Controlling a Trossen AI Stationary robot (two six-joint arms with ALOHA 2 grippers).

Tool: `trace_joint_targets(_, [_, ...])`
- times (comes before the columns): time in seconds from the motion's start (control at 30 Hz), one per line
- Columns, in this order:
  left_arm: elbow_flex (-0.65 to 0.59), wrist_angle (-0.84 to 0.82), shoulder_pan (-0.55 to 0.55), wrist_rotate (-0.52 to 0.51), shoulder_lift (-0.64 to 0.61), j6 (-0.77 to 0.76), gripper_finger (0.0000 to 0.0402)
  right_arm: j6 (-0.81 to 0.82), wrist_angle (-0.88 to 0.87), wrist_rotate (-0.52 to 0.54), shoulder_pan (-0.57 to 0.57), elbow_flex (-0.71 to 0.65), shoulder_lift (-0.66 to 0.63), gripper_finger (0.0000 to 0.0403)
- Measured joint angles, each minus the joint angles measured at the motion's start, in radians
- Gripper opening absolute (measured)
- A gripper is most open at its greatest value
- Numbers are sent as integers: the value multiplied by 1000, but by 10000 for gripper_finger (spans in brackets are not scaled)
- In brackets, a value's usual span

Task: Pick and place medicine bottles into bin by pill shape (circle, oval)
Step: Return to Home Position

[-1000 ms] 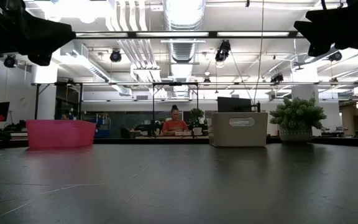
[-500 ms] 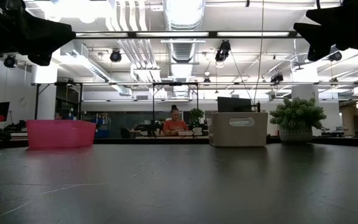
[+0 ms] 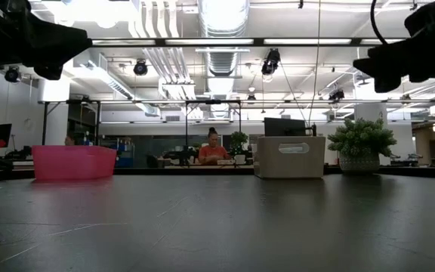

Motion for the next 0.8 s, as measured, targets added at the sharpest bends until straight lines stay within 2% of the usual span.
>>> trace_joint_targets(0.07, [0, 0, 0, 0, 1, 0, 111, -18, -52, -2, 0, 1, -41, 192])
trace_joint_targets(0.27, [0, 2, 0, 1, 2, 0, 111, -70, -61, -7, 0, 1, -38, 192])
trace_joint_targets(0.5, [0, 1, 0, 1, 6, 0, 111, -1, -54, -3, 0, 0, -28, 192])
trace_joint_targets(0.8, [0, 0, 0, 1, 6, 0, 111, -7, -54, -3, 0, 0, -21, 192])
